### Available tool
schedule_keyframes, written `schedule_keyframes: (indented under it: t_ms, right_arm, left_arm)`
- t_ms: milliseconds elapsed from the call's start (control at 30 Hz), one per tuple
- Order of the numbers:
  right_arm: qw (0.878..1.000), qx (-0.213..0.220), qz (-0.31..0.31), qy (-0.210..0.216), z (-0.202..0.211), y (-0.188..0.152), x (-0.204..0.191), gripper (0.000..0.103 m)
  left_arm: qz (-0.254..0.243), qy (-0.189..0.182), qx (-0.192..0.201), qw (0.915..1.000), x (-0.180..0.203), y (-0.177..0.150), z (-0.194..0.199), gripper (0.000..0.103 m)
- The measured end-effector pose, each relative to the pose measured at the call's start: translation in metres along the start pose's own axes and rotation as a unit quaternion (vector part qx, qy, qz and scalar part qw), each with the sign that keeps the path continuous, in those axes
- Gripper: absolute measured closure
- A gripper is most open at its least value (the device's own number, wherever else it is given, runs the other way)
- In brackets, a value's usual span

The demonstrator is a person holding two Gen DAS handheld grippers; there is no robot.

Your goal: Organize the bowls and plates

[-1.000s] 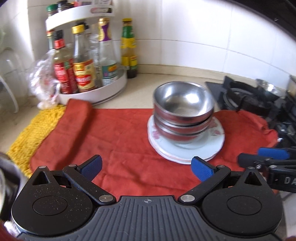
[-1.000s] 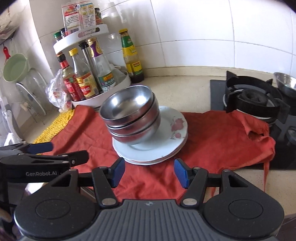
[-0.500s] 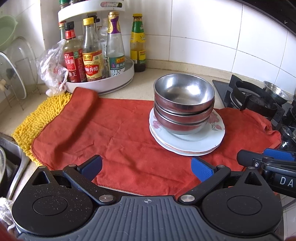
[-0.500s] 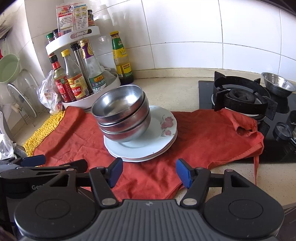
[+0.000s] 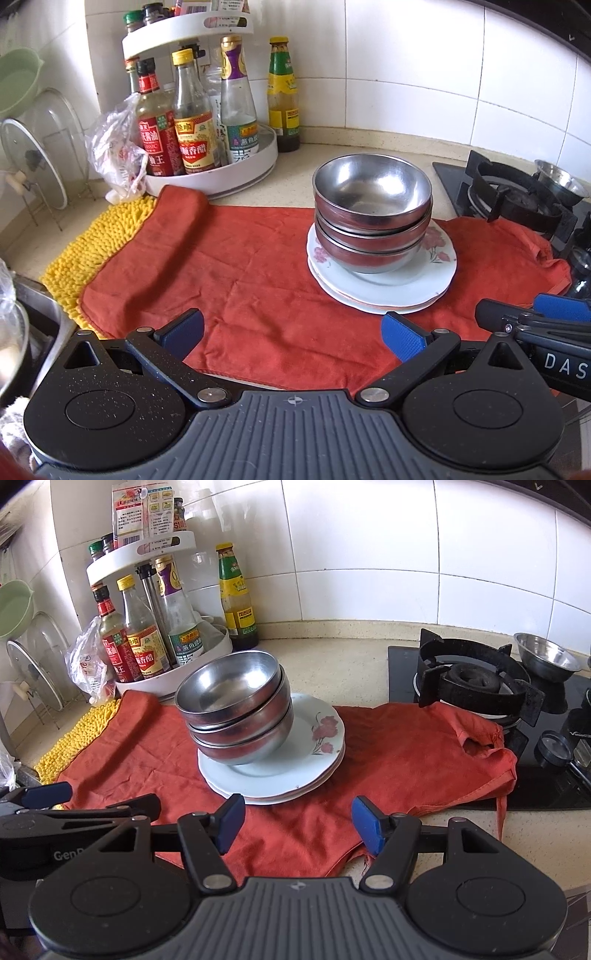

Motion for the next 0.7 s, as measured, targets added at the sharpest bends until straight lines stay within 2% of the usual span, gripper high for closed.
schedule_keyframes:
  t_ms: [700]
  right_arm:
    - [1.000,0.000,0.013,0.000,-0.0010,0.0032,-0.0099,0.039]
  left_arm:
    - [-0.001,0.019,0.007,0.9998,-0.0066,0.0021,0.0046,0.001]
Point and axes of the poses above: each gripper's, at about its wrist camera, not at the fingertips, and z roughly against the way its jaws point, x to its right, y to its top, the point moved 5 cm from there along -z, roughly the way its jaws point, and after that the axes turned 1 degree about -z, right-handed, at the moved point
